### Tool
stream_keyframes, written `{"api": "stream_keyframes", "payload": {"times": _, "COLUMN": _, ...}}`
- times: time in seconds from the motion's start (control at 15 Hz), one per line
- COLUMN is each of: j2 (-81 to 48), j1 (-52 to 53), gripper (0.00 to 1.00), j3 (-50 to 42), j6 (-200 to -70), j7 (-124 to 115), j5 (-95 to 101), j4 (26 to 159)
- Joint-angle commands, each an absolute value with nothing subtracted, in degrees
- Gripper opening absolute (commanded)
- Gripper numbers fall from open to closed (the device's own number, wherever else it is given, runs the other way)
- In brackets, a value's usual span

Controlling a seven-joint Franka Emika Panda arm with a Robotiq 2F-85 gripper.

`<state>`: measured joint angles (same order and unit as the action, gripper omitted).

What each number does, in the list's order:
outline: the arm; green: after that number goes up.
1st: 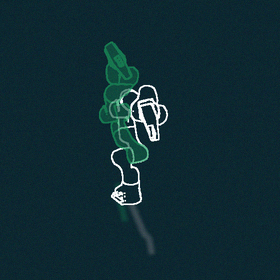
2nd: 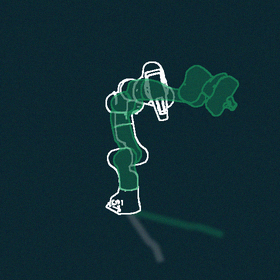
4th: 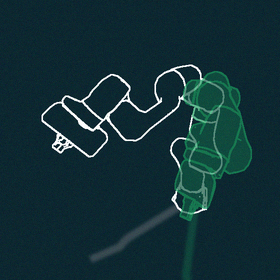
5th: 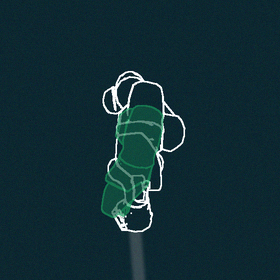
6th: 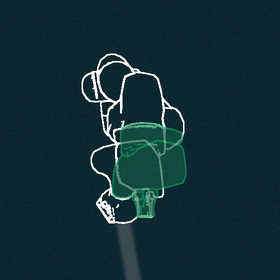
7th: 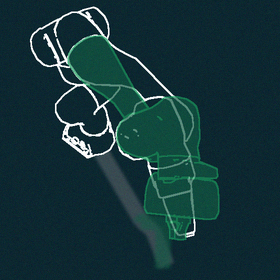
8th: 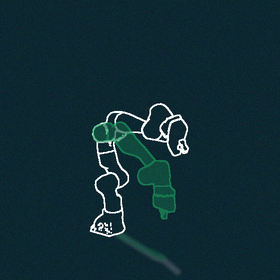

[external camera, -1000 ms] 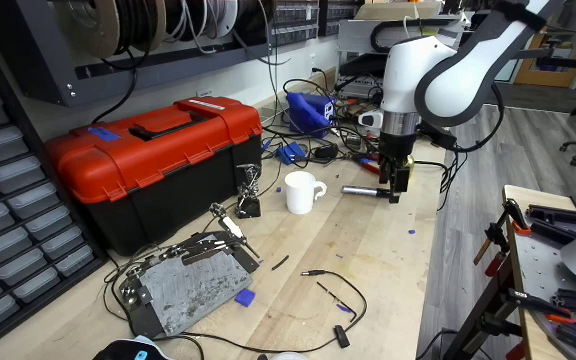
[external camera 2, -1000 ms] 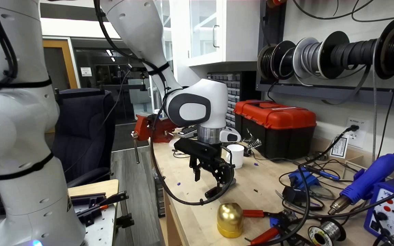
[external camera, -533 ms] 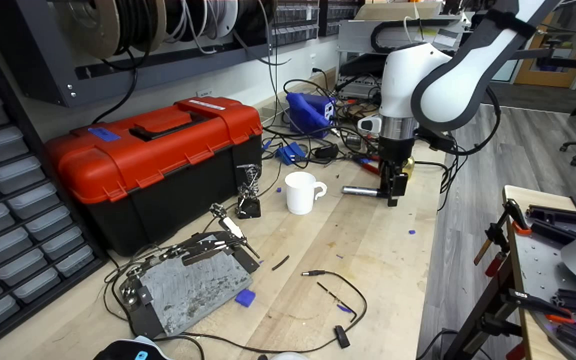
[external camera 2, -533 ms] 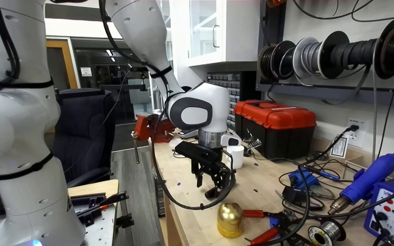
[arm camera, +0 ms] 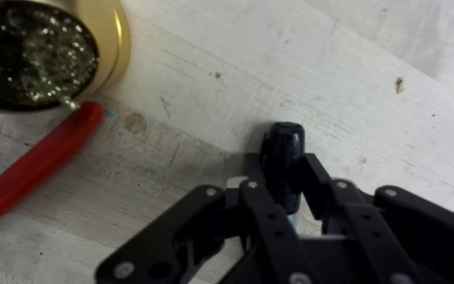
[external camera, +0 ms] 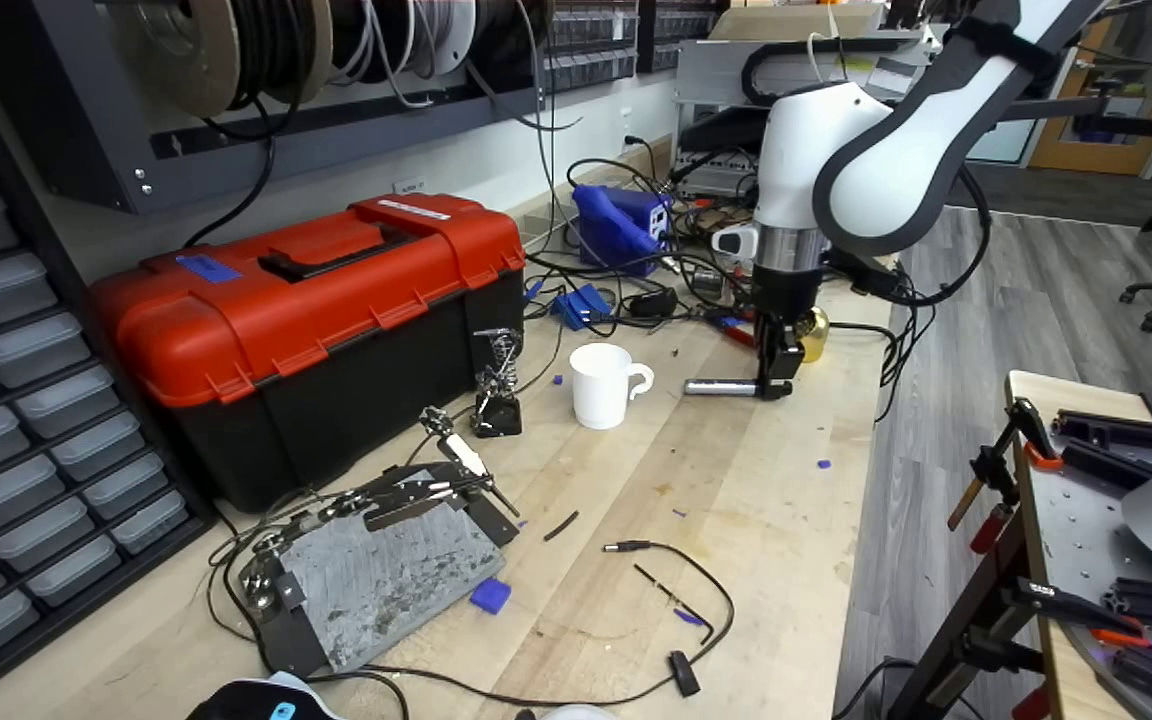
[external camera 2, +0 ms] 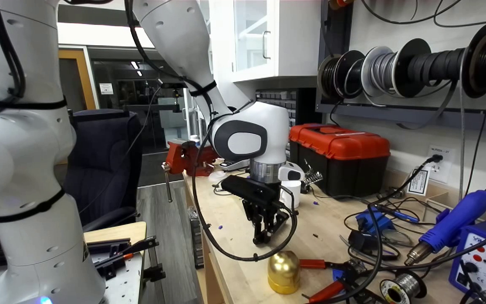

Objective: Pick the marker on the desk and put it in the cup

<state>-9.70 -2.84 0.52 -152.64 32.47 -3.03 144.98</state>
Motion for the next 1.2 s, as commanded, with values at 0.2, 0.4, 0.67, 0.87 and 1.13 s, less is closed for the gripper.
{"api": "stream_keyframes", "payload": {"times": 0.2, "j2": -9.06, "j1": -4.84, "gripper": 0.07, "j3": 1.07, "j6": -150.45, "j7": 33.17, "j5": -3.43, "j4": 142.95}}
{"api": "stream_keyframes", "payload": {"times": 0.4, "j2": -8.3, "j1": -5.12, "gripper": 0.07, "j3": 0.69, "j6": -148.74, "j7": 32.77, "j5": -2.67, "j4": 141.8}}
{"api": "stream_keyframes", "payload": {"times": 0.67, "j2": -7.95, "j1": -5.44, "gripper": 0.07, "j3": 0.65, "j6": -142.98, "j7": 33.3, "j5": -3.16, "j4": 138.74}}
{"api": "stream_keyframes", "payload": {"times": 0.87, "j2": -7.67, "j1": -5.09, "gripper": 0.07, "j3": 0.4, "j6": -137.82, "j7": 32.82, "j5": -2.36, "j4": 135.63}}
{"api": "stream_keyframes", "payload": {"times": 1.13, "j2": -7.24, "j1": -4.48, "gripper": 0.07, "j3": 0.23, "j6": -132.6, "j7": 32.04, "j5": -0.63, "j4": 131.47}}
